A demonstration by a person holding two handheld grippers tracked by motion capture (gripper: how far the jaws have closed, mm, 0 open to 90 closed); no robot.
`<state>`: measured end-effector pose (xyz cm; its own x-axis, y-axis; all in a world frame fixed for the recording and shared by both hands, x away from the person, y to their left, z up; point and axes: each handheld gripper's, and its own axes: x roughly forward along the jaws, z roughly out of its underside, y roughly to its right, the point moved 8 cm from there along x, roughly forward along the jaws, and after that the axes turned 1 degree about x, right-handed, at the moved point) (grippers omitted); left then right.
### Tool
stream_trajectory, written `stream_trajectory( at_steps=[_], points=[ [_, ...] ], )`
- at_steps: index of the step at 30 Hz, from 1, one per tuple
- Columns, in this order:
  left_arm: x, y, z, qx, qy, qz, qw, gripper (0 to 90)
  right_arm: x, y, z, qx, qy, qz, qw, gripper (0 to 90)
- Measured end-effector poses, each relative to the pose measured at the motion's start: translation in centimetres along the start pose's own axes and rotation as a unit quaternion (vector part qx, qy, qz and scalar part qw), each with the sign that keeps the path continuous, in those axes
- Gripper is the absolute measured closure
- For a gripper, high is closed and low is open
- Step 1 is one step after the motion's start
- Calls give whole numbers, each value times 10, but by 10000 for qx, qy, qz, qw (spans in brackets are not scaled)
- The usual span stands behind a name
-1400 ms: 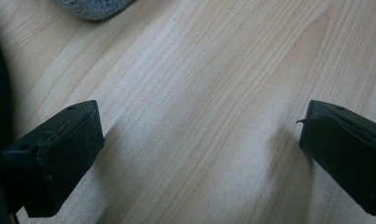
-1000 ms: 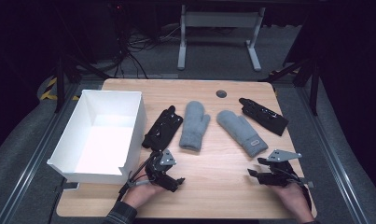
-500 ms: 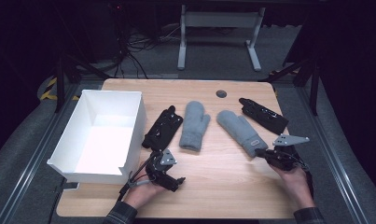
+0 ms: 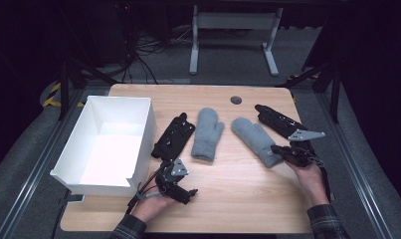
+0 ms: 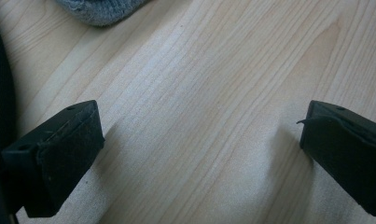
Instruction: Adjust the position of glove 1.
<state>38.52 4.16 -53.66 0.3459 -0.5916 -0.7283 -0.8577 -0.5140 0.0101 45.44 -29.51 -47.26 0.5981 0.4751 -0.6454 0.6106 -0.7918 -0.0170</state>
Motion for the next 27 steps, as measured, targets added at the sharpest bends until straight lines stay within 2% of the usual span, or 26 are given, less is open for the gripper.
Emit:
stream_trajectory(
  at_steps=[6, 14, 19, 27],
  points=[
    [0, 0, 0, -6, -8, 0, 10000, 0, 9, 14, -2, 57, -45, 99, 9999, 900],
    [0, 0, 0, -15, 0, -9, 10000, 1, 20, 20, 3, 101, -281, 92, 9995, 900],
    [0, 0, 0, -25, -8, -15, 10000, 0, 21, 15, 6, 62, -346, -22, 9994, 900],
    [0, 0, 0, -25, -10, -22, 10000, 0, 21, -4, 7, -159, -430, -194, 9988, 900]
  ],
)
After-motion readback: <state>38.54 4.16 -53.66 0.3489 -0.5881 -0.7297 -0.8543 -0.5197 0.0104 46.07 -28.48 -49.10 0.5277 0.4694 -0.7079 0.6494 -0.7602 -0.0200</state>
